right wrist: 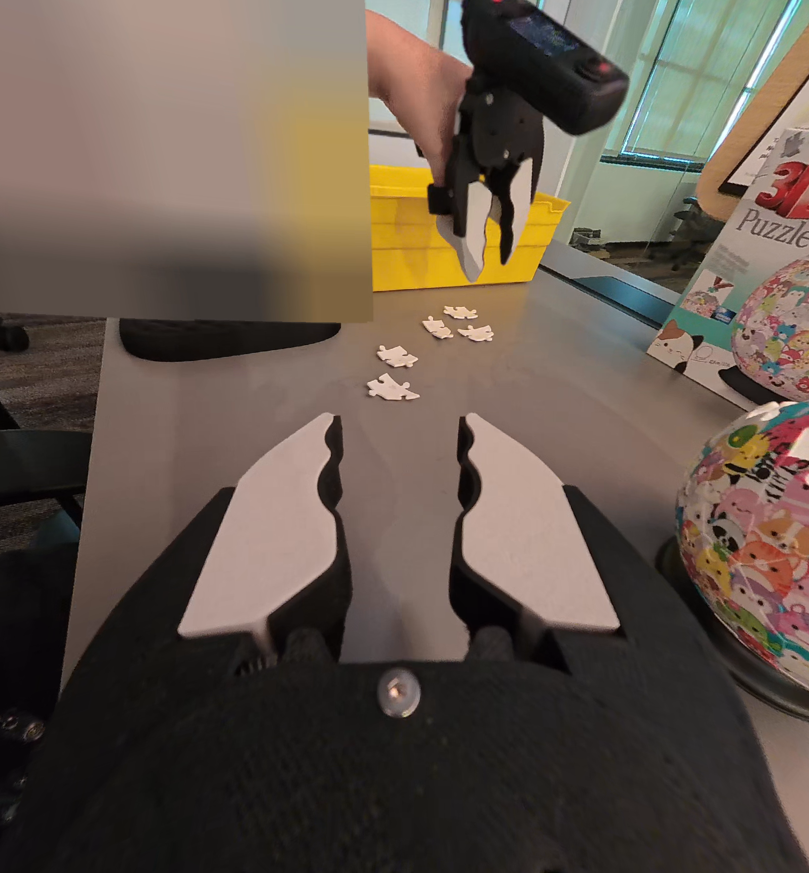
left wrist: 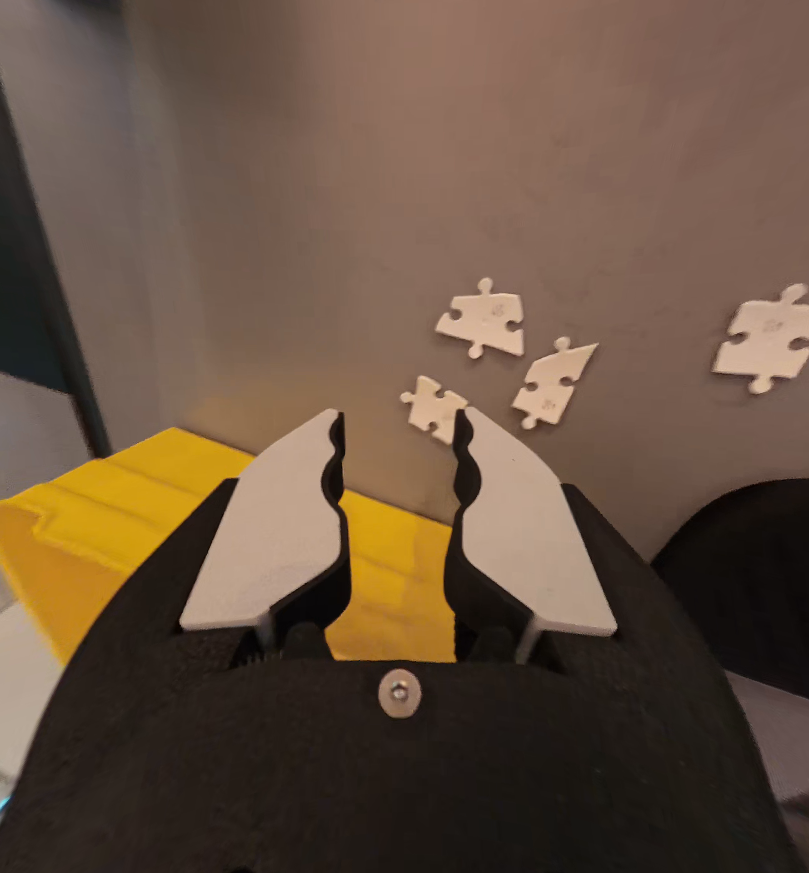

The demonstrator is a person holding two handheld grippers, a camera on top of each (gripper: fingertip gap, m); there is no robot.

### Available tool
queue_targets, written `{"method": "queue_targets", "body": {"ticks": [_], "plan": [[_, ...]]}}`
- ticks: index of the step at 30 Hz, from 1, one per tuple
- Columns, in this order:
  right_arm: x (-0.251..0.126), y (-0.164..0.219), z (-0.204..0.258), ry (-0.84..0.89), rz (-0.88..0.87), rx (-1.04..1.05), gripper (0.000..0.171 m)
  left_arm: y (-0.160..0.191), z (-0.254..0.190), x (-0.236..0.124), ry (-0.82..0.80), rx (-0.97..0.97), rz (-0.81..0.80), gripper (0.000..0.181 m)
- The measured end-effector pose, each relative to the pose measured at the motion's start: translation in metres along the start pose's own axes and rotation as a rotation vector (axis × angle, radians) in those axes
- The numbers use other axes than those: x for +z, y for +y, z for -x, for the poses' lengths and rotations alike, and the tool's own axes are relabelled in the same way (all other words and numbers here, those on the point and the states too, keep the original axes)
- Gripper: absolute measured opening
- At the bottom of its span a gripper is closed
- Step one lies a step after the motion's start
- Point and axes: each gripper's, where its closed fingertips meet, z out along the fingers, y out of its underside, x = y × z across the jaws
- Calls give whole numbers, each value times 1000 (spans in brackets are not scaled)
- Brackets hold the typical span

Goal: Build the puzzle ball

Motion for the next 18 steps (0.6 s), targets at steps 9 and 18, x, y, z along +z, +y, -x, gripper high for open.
{"method": "queue_targets", "body": {"ticks": [9, 18], "plan": [[-1, 0, -1, -6, -5, 21, 47, -25, -26, 25, 146, 27, -46, 52], [-1, 0, -1, -7, -5, 25, 47, -25, -30, 41, 175, 15, -37, 51]]}}
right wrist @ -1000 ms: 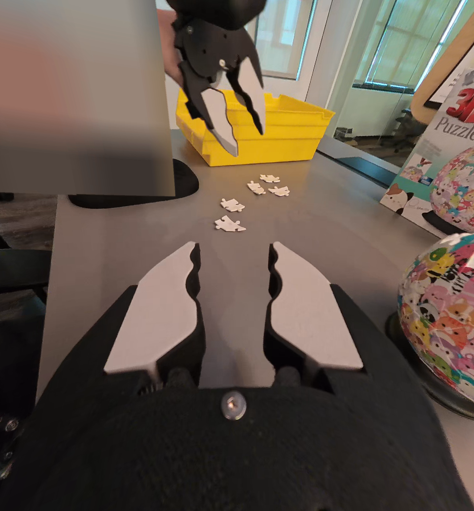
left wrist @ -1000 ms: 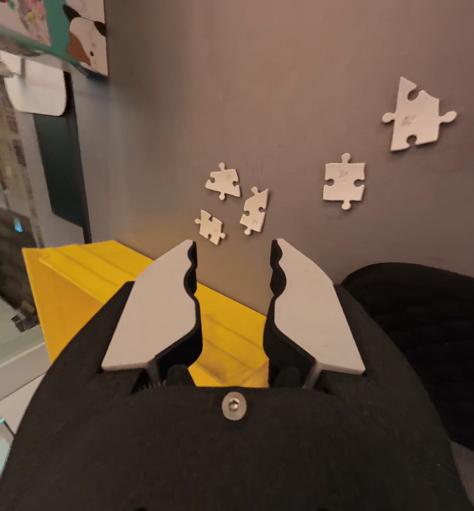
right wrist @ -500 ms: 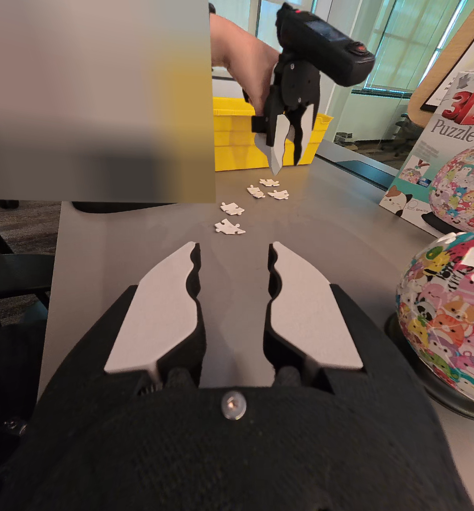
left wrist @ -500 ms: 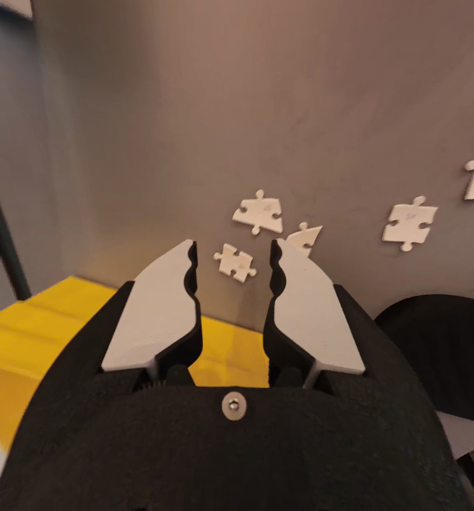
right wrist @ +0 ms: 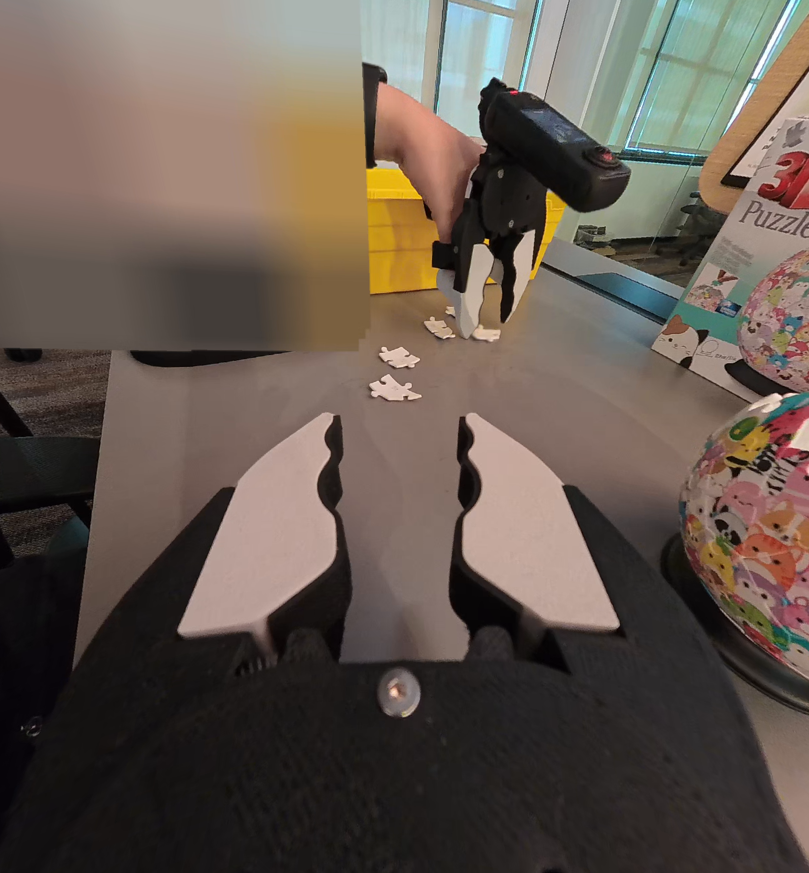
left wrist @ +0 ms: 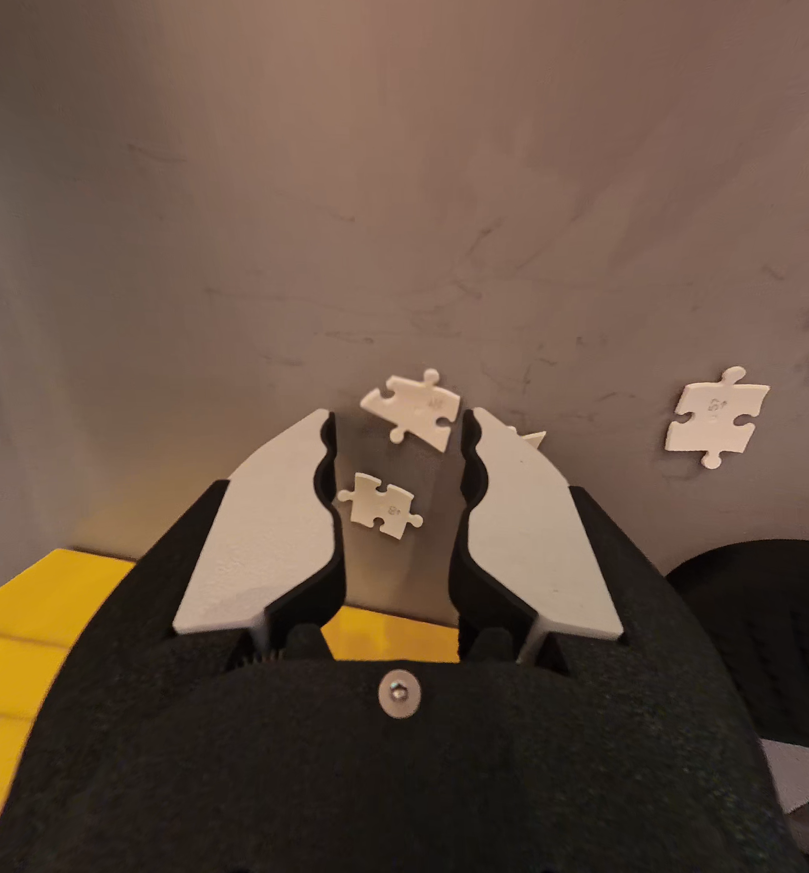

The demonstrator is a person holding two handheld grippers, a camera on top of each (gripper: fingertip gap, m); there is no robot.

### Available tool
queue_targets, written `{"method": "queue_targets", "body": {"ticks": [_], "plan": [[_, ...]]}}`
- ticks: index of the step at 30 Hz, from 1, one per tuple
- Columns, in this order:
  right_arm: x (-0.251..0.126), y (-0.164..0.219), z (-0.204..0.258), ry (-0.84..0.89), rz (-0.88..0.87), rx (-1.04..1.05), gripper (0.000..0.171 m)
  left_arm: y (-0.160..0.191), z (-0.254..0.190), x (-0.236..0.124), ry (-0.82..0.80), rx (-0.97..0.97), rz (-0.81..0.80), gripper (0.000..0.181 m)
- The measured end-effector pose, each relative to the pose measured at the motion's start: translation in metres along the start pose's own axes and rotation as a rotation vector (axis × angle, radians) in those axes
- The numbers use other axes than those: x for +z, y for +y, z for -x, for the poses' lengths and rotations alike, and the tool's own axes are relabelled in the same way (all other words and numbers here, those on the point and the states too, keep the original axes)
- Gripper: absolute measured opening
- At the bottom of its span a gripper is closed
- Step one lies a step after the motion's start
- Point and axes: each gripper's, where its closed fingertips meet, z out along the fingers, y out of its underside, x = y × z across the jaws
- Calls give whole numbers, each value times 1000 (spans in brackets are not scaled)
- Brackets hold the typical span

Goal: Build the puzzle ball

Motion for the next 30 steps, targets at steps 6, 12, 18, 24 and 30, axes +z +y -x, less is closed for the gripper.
{"method": "queue_targets", "body": {"ticks": [6, 12, 18, 24, 30], "plan": [[-1, -1, -2, 4, -5, 15, 47, -8, -7, 1, 42, 16, -45, 34], [-3, -1, -4, 13, -9, 19, 47, -9, -10, 0, 26, -20, -63, 27], [-2, 0, -3, 12, -4, 12, 47, -26, -18, -21, -12, -104, -236, 2], [-3, -1, -4, 21, -11, 11, 47, -25, -21, -32, -40, -157, -323, 2], [-3, -2, -5, 23, -14, 14, 45, -39, -35, -68, -30, -156, -498, 2]]}}
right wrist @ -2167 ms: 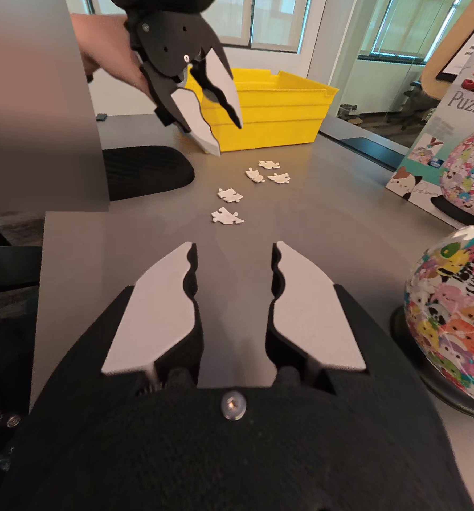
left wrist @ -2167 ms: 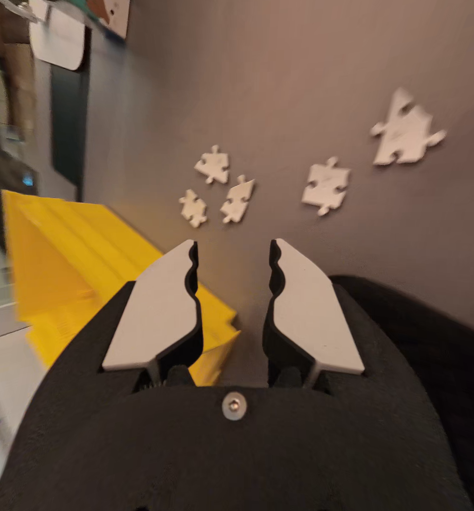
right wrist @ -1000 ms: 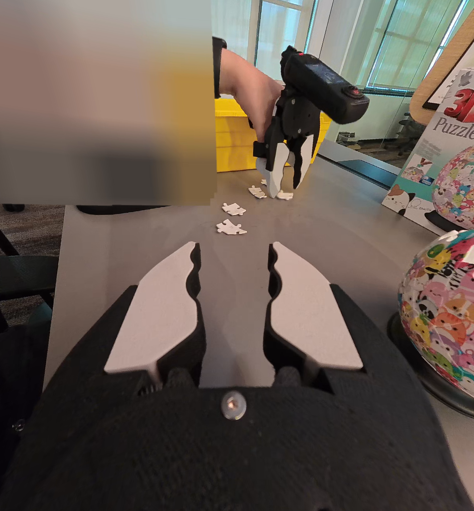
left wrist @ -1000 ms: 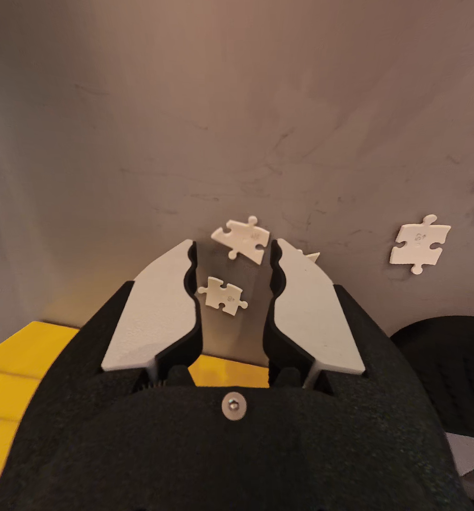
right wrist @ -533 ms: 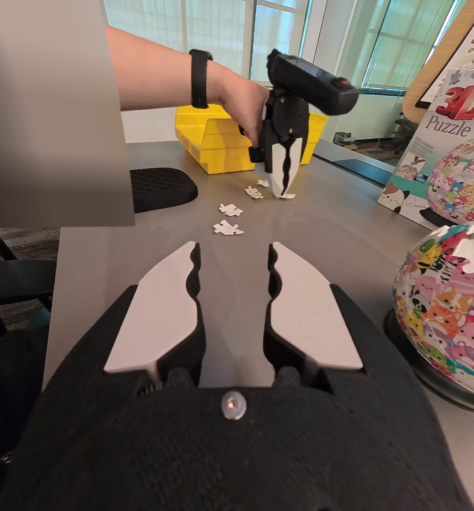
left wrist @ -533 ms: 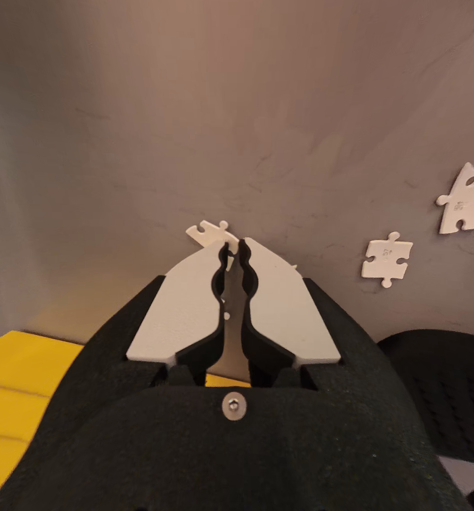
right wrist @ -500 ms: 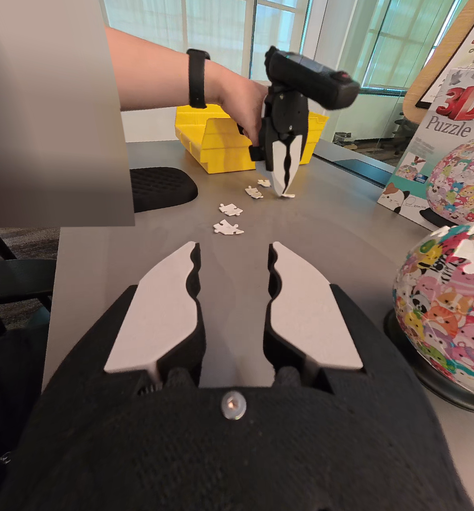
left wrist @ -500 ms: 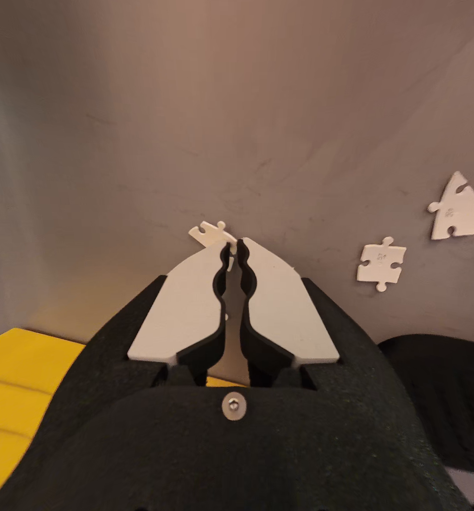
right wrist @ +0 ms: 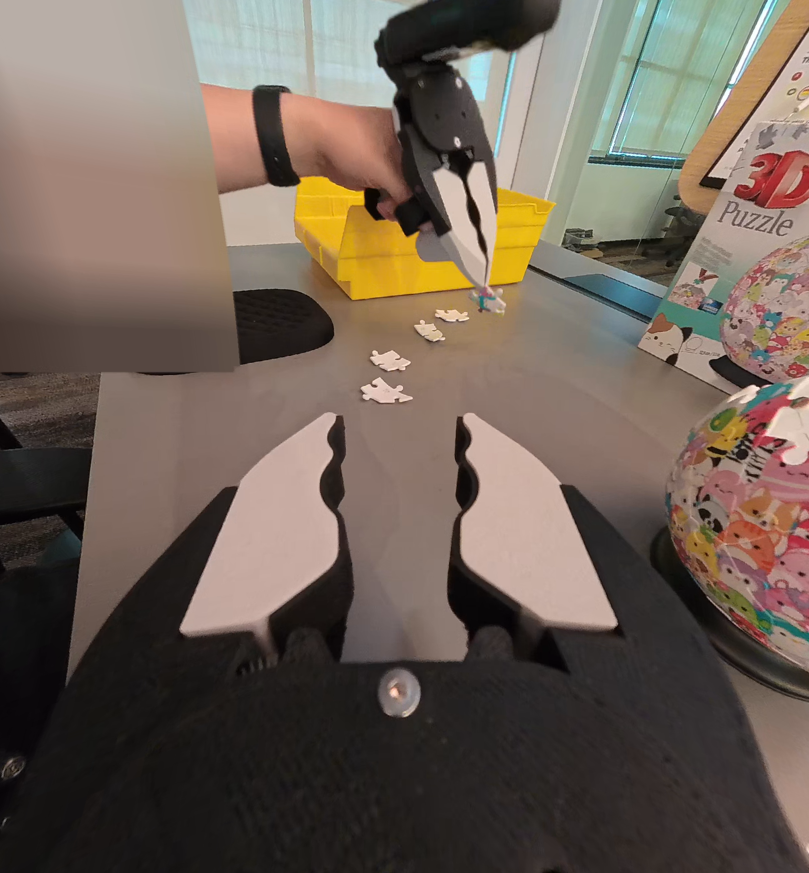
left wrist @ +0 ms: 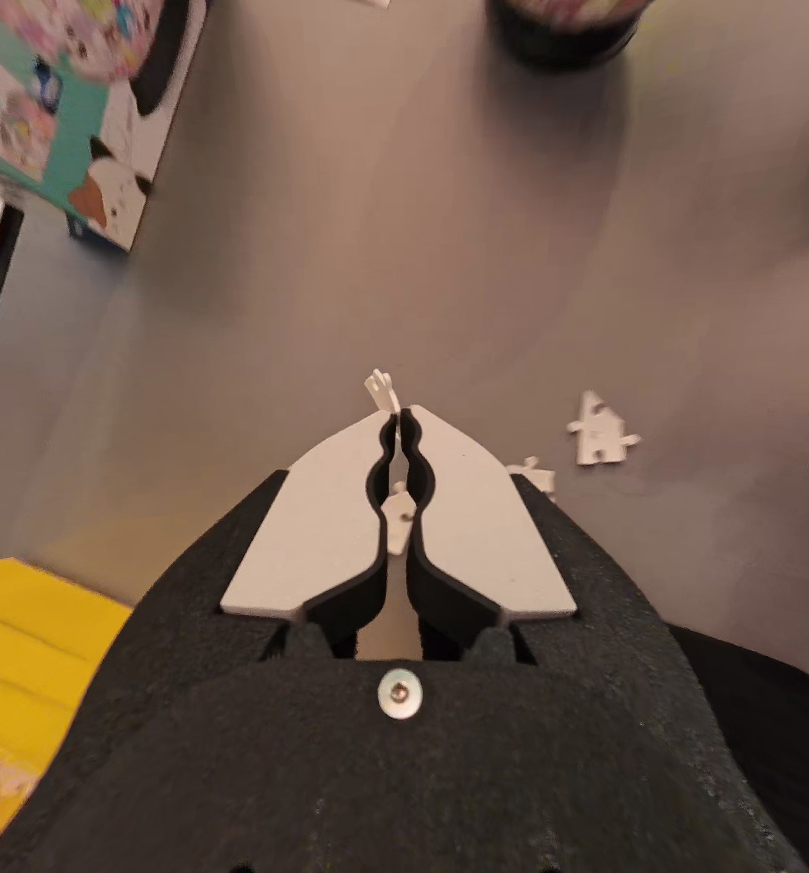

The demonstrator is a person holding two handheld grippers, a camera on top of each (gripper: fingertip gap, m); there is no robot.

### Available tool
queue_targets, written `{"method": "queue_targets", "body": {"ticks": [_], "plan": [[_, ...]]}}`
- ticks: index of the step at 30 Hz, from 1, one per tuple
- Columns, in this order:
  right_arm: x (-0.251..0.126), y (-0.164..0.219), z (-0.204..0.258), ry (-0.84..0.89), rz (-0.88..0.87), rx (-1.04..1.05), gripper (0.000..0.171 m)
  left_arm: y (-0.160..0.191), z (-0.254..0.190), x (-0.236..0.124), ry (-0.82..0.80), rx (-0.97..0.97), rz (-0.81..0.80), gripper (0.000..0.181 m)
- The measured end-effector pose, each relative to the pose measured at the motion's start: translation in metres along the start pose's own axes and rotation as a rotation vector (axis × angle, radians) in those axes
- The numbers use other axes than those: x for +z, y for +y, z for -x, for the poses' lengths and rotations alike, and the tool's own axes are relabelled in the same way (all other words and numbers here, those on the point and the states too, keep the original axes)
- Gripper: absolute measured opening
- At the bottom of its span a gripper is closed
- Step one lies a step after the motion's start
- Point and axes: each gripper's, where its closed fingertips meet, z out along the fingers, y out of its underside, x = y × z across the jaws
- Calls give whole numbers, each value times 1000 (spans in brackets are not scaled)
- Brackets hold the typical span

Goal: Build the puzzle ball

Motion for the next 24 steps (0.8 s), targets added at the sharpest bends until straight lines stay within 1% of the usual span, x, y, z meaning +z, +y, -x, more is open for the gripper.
{"method": "queue_targets", "body": {"ticks": [2, 3, 4, 6, 8, 10, 11, 12, 13, 15, 16, 17, 20, 21, 22, 24], "plan": [[1, -4, 2, -25, -19, 35, 42, -21, -25, -15, 84, -7, -128, 2], [2, -9, 6, -58, -42, 91, 39, -34, -41, -25, 134, 1, -207, 2], [3, -16, 10, -97, -68, 178, 35, -47, -57, -37, 173, 19, -287, 2], [6, -33, 19, -187, -123, 378, 32, -68, -94, -59, 245, 100, -426, 1], [8, -48, 25, -290, -154, 582, 28, -79, -128, -76, 276, 210, -506, 2], [3, -65, 28, -401, -221, 759, 18, -86, -159, -88, 304, 330, -570, 2], [-1, -73, 31, -470, -260, 806, 19, -88, -172, -94, 321, 376, -593, 2], [-6, -79, 35, -520, -276, 788, 20, -89, -184, -98, 348, 407, -601, 2], [-6, -77, 38, -486, -248, 686, 24, -90, -194, -100, 375, 427, -601, 2], [-5, -71, 39, -281, -186, 368, 46, -92, -208, -103, 407, 457, -609, 1], [-7, -77, 41, -218, -194, 233, 49, -92, -213, -103, 419, 471, -606, 2], [-9, -84, 47, -201, -211, 154, 47, -92, -218, -103, 427, 482, -604, 2], [-3, -93, 57, -207, -202, 118, 46, -93, -229, -99, 452, 515, -590, 2], [-2, -96, 60, -216, -214, 102, 33, -92, -232, -97, 463, 520, -580, 2], [-4, -96, 65, -238, -212, 55, 9, -93, -233, -95, 465, 511, -582, 2], [-7, -94, 67, -196, -207, -47, 3, -95, -222, -92, 420, 461, -580, 2]]}}
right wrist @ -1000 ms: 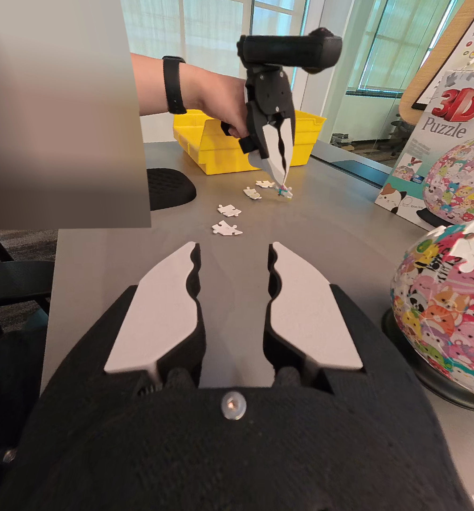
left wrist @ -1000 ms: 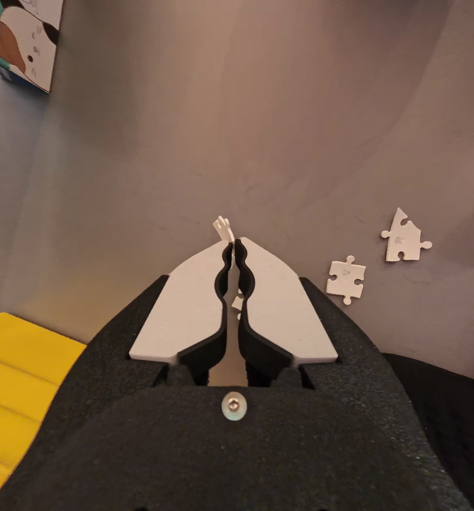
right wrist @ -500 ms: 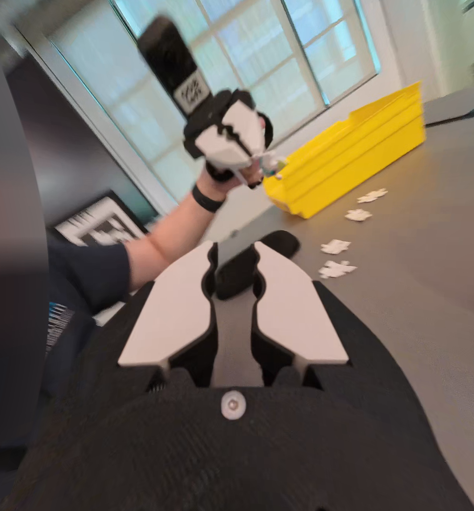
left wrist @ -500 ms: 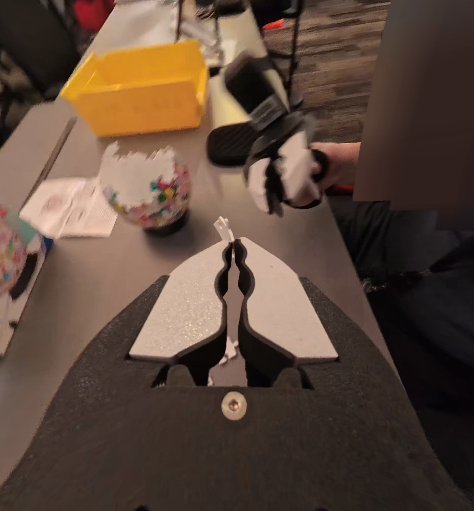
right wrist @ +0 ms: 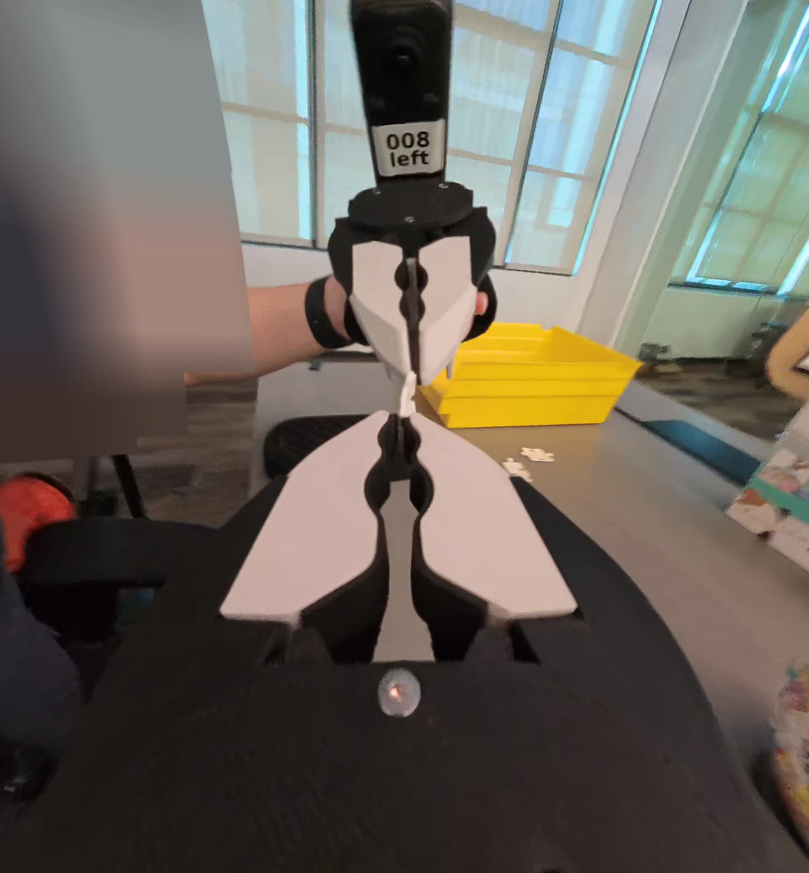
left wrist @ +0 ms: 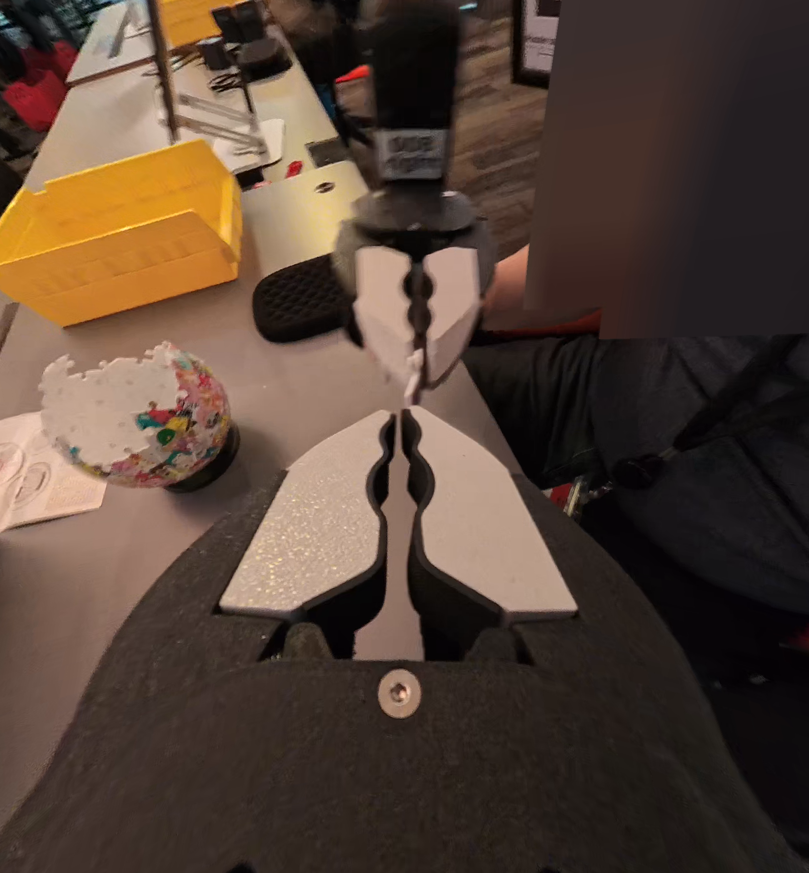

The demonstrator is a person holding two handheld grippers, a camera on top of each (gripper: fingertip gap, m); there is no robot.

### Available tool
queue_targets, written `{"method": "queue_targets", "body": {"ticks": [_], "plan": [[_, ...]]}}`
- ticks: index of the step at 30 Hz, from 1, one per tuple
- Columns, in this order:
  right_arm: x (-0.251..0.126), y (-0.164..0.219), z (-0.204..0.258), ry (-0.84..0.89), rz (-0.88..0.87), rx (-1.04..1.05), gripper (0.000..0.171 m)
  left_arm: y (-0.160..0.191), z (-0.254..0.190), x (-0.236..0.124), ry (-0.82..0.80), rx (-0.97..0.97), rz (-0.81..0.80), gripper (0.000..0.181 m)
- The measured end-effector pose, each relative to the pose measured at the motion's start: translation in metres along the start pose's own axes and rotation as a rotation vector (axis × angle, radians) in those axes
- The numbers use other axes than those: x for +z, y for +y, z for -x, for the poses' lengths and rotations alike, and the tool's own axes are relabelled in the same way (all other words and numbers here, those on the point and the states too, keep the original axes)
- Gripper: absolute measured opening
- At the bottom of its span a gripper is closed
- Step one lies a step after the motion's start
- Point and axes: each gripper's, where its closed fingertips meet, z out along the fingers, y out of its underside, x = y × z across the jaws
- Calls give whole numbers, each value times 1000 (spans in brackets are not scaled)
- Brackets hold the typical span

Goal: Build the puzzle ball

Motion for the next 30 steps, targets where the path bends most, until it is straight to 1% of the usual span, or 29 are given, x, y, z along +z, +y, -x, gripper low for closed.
{"method": "queue_targets", "body": {"ticks": [1, 2, 3, 4, 5, 6, 8, 10, 11, 13, 15, 16, 18, 19, 20, 22, 23, 24, 25, 27, 28, 29, 30], "plan": [[-3, 0, 3, 31, 12, -100, 3, 2, 8, -4, -58, -39, -8, 16], [-8, -1, 4, 90, 31, -246, 3, 4, 18, -11, -130, -105, -36, 23], [-14, -3, 3, 170, 57, -417, 3, 4, 21, -16, -156, -193, -99, 26], [-20, -4, 2, 250, 99, -596, 3, 2, 14, -19, -114, -288, -185, 29], [-24, -5, 0, 331, 136, -782, 3, 0, 8, -18, -66, -401, -269, 28], [-26, -6, 0, 394, 156, -955, 3, -1, 8, -15, -51, -524, -323, 22], [-24, -1, -1, 455, 204, -1186, 3, 1, 6, -1, -23, -716, -365, 20], [-19, 5, -6, 483, 239, -1289, 3, -1, 3, 12, 8, -836, -413, 24], [-16, 8, -6, 485, 248, -1328, 3, -3, 1, 17, 28, -871, -433, 25], [-13, 10, -9, 507, 272, -1382, 3, 1, 2, 27, 22, -916, -424, 25], [-11, 15, -13, 524, 307, -1430, 3, 7, 5, 33, 0, -932, -390, 20], [-11, 17, -15, 529, 317, -1441, 3, 8, 6, 34, 6, -934, -392, 11], [-10, 22, -16, 526, 329, -1448, 3, 13, 8, 37, 8, -940, -367, 7], [-10, 25, -17, 519, 337, -1437, 5, 16, 9, 37, 4, -934, -349, 3], [-10, 27, -17, 506, 324, -1398, 13, 19, 10, 36, 4, -925, -338, 2], [-15, 32, -14, 434, 298, -1201, 18, 24, 13, 32, -1, -896, -298, 2], [-20, 32, -13, 391, 279, -1055, 19, 28, 13, 30, -9, -867, -263, 2], [-24, 32, -9, 308, 255, -875, 18, 32, 13, 29, -15, -833, -212, 2], [-26, 29, -7, 225, 237, -665, 18, 36, 12, 29, -23, -796, -153, 2], [-29, 14, -14, 113, 221, -280, 18, 38, 8, 34, -13, -715, -55, 2], [-29, 9, -18, 62, 233, -126, 18, 39, 7, 37, -13, -682, -3, 2], [-28, 7, -22, 23, 267, 8, 25, 40, 6, 41, -20, -643, 48, 2], [-27, 9, -23, -30, 313, 115, 29, 40, 5, 45, -22, -603, 93, 2]]}}
